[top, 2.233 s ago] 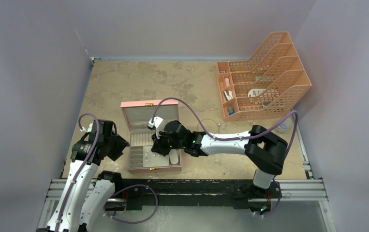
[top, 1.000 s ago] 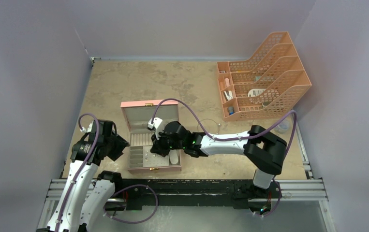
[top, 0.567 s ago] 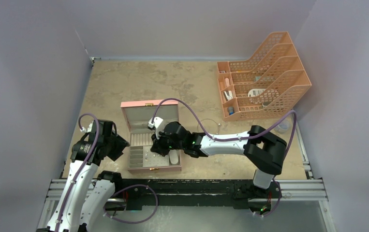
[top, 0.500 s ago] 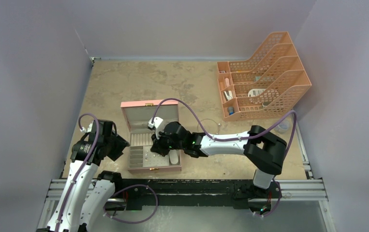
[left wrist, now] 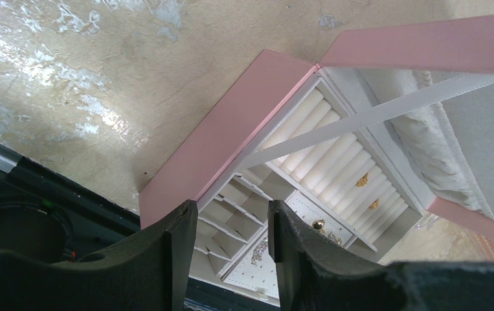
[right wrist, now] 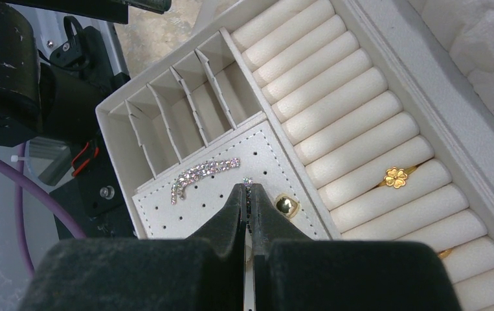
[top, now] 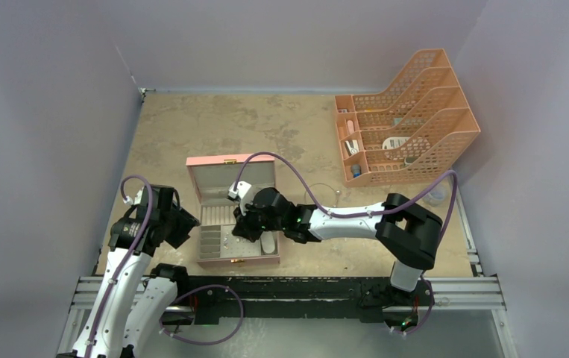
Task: Organize the mixed jewelry
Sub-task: Place the jewelry in the jewelry box.
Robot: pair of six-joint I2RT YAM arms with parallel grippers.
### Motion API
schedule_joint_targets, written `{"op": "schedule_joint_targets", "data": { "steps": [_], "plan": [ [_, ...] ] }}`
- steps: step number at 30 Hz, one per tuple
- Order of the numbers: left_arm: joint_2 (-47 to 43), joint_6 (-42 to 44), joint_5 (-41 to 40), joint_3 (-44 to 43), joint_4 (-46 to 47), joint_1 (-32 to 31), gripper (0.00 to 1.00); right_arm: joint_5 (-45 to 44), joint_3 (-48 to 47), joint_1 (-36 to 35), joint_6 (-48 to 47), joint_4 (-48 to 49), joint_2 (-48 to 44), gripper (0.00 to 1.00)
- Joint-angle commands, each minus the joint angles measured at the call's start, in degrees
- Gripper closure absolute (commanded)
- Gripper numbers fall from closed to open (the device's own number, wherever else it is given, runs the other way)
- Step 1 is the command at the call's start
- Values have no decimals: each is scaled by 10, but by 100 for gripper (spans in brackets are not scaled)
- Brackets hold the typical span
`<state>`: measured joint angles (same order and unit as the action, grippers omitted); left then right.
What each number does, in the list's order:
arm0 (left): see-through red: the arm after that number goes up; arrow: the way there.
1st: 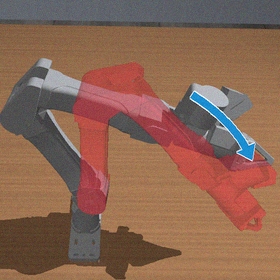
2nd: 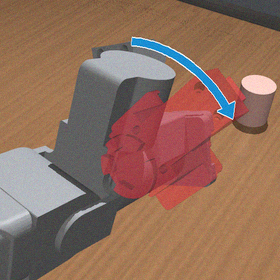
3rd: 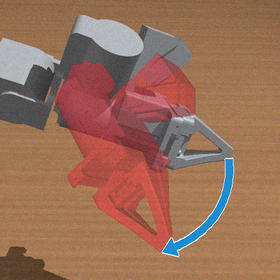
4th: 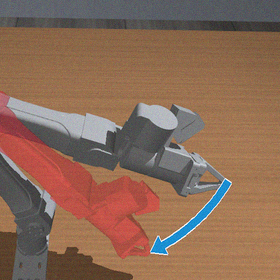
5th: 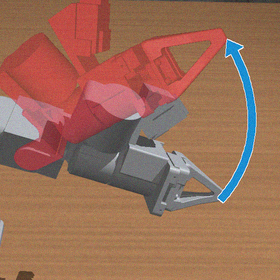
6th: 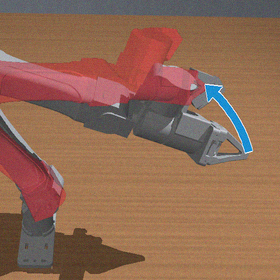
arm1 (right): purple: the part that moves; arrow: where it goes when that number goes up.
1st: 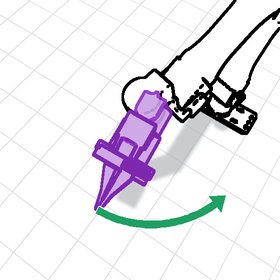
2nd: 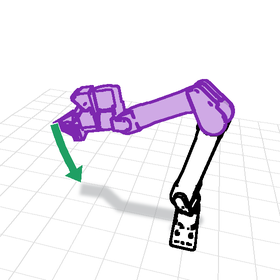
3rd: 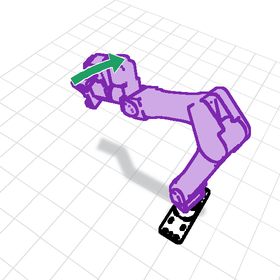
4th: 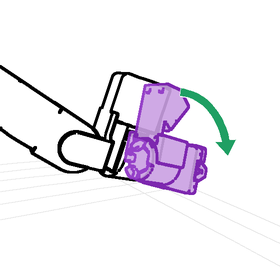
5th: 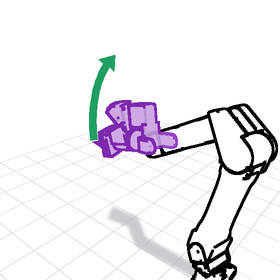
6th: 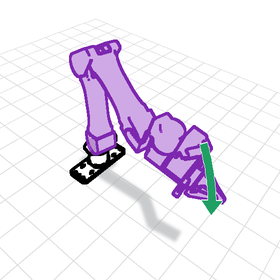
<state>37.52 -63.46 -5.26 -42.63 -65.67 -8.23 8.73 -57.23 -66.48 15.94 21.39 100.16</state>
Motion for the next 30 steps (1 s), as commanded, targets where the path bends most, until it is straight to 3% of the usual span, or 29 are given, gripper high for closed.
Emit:
{"op": "schedule_joint_targets", "data": {
  "steps": [1, 18, 30],
  "plan": [
    [-4, -3, -5, -15, 5, 1, 56, 4, -3, -4, -7, 9, -3, 100],
    [-5, -3, -5, -15, 4, 1, 56, -8, -13, -14, -68, -43, 10, 100],
    [-8, -4, -6, -16, 3, 1, 56, -23, -38, -14, -75, -132, 20, 100]
  ]
}}
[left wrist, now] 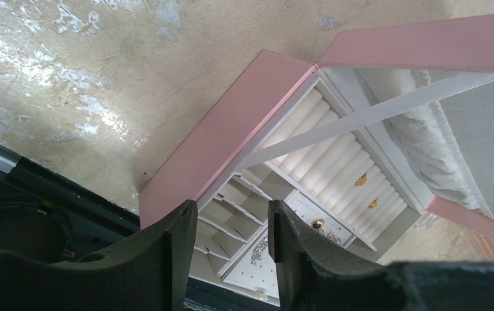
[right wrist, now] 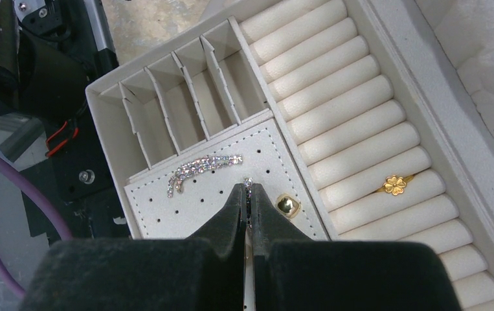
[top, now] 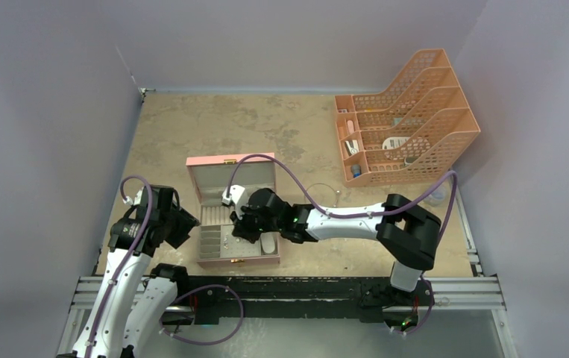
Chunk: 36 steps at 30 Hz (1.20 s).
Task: Organize the mixed jewelry
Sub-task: Place the jewelry in the jewelry box.
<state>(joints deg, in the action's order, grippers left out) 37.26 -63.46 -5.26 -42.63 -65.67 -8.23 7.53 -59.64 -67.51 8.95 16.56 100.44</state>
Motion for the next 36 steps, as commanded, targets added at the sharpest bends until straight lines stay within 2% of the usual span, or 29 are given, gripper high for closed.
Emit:
{"op": "schedule_joint_targets", "data": {
  "steps": [1, 18, 36],
  "plan": [
    [-5, -4, -6, -15, 4, 1, 56, -11, -18, -3, -5, -90, 19, 100],
    [-7, -5, -8, -15, 4, 2, 56, 10, -65, -3, -11, -227, 65, 100],
    [-15, -11, -13, -15, 1, 1, 56, -20, -125, -2, -43, -385, 101, 100]
  ]
}}
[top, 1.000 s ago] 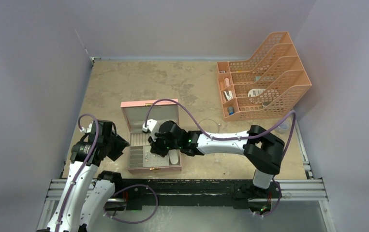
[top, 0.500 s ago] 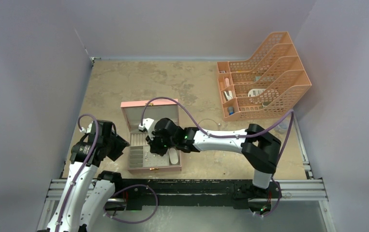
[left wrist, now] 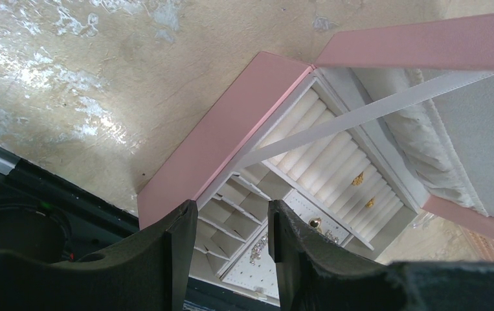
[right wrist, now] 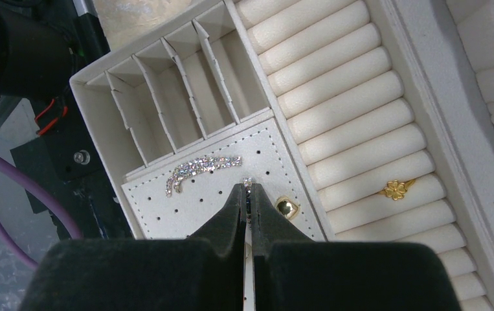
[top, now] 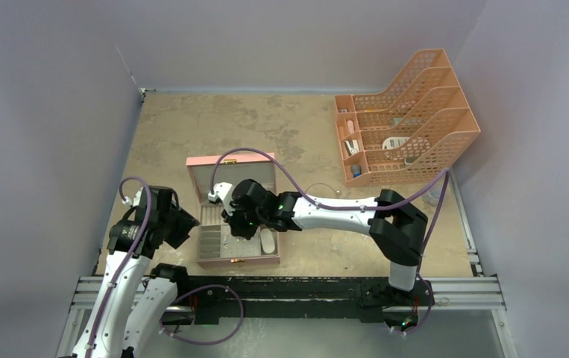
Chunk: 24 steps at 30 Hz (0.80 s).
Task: Organize the mixed jewelry
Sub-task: Place the jewelry in the jewelry box.
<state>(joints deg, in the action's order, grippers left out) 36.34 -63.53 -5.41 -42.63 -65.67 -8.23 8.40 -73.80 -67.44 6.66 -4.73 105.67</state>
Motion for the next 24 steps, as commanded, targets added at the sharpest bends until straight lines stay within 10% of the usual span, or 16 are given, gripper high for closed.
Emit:
{"op": "schedule_joint_targets", "data": {
  "steps": [1, 24],
  "plan": [
    [-6, -10, -11, -15, 1, 2, 56, -32, 12, -3, -19, -180, 51, 100],
    [-13, -8, -10, -14, 8, 1, 55, 67, -14, 79, 85, -49, -63, 60]
  ]
}}
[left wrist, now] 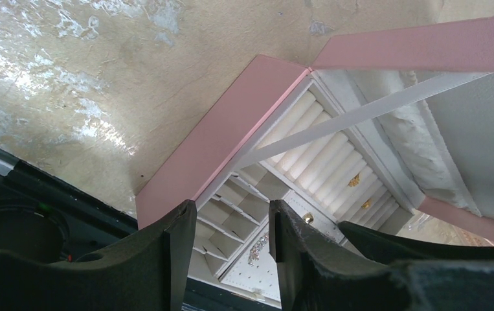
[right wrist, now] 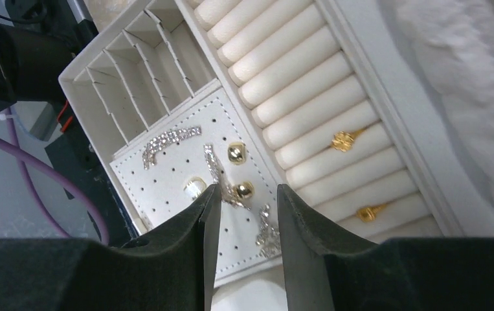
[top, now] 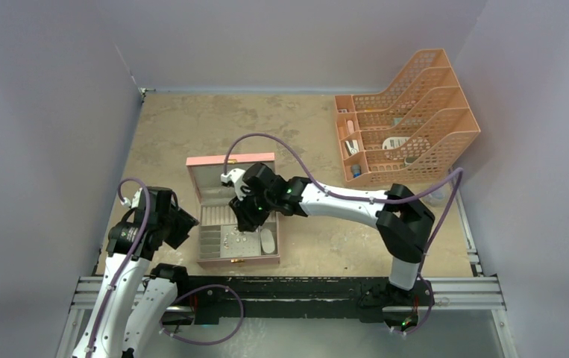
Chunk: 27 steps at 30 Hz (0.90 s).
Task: Organize the mixed jewelry
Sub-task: Place the jewelry in the jewelry box, then move the jewelry box to the center of the board.
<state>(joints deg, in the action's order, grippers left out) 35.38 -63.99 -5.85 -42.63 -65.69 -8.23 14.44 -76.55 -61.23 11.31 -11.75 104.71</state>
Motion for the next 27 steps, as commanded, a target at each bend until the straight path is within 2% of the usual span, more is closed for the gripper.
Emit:
{"op": "schedule_joint_targets", "data": {
  "steps": [1, 5, 10, 14, 18, 22, 27],
  "plan": [
    [-3, 2, -3, -13, 14, 2, 54, 10, 26, 21, 51, 45, -68, 60],
    [-6, 21, 12, -10, 36, 2, 51, -33, 77, 28, 93, 113, -127, 60],
    [-5, 37, 34, 0, 67, 2, 45, -176, 152, 43, 182, 188, -214, 58],
    [18, 45, 28, 5, 84, 2, 42, -243, 187, 68, 215, 175, -256, 50],
    [53, 56, 36, 22, 121, 2, 38, -210, 180, 87, 202, 150, -229, 44],
    [91, 72, 51, 36, 169, 2, 36, -182, 165, 107, 193, 165, -197, 36],
    [114, 77, 72, 55, 201, 2, 36, -160, 169, 124, 173, 231, -168, 35]
  ]
}}
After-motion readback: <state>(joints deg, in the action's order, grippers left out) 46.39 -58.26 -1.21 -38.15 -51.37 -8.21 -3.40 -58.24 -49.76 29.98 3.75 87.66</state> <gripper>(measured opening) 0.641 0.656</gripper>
